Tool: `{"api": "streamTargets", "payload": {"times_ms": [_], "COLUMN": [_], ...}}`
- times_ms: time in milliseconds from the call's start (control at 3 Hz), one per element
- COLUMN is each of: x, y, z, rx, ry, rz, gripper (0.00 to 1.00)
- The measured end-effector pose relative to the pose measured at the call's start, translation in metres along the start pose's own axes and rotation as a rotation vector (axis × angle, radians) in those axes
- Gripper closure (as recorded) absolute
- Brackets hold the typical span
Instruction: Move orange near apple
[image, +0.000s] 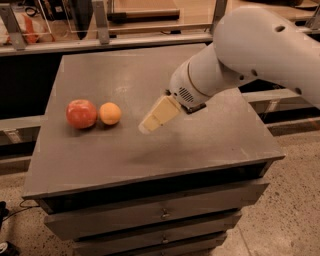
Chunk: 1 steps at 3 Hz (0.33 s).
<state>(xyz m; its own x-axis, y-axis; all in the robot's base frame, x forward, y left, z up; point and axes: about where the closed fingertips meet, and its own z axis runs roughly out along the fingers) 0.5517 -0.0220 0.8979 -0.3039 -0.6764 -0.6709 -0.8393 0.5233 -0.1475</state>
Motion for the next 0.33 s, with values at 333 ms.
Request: {"api": "streamTargets", "payload": {"times_ms": [333], "x": [0.0002], "y": [0.0018], "z": [-0.0015], "rx": [0.007], "ry": [0.005], "rz": [0.038], "gripper": [0.00]}}
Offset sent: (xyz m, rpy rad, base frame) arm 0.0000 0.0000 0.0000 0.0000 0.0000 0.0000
